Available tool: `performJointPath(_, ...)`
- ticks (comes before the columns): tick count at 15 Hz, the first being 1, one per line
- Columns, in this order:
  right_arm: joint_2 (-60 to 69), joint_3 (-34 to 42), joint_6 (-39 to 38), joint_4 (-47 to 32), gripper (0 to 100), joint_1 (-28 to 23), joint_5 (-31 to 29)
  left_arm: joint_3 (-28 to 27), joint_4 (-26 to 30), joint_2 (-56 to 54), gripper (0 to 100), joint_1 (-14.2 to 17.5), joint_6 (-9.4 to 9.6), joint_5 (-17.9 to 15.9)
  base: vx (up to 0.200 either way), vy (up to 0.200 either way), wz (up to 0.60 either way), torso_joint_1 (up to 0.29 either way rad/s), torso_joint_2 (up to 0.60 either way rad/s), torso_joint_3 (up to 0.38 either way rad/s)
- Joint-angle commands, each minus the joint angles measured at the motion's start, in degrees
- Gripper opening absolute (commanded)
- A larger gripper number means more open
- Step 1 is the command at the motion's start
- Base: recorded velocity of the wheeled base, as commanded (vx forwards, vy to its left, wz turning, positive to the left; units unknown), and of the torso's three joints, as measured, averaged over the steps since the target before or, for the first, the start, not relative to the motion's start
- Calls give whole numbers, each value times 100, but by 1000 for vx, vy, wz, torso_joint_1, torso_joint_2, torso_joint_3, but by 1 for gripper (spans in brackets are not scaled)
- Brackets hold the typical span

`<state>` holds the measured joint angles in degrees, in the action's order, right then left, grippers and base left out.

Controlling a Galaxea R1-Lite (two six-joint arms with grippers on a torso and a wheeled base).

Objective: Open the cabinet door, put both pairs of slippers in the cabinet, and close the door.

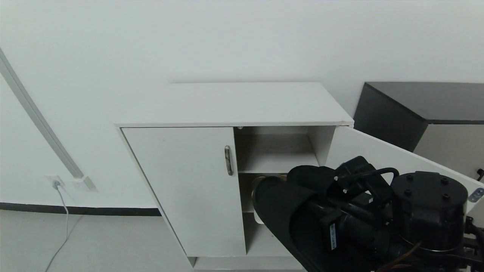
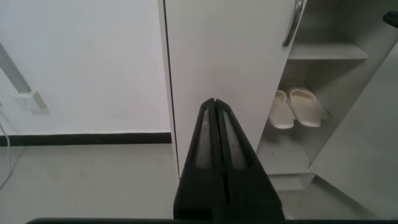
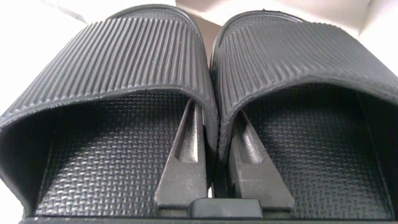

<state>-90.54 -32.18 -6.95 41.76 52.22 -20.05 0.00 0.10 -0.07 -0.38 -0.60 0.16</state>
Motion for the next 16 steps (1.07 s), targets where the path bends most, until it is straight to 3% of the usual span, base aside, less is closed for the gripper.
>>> performJointPath(1,-25,10,1,7,0,16,1,0,-1,7,0,-6,-2,2,0,0,0,-168,496,310)
performJointPath(9,-25,45,1,16,0,69,10,0,-1,7,0,-6,-2,2,0,0,0,-139,474,329)
performJointPath(16,-25,63,1,16,0,77,10,0,-1,7,0,3,-2,2,0,0,0,-55,438,380)
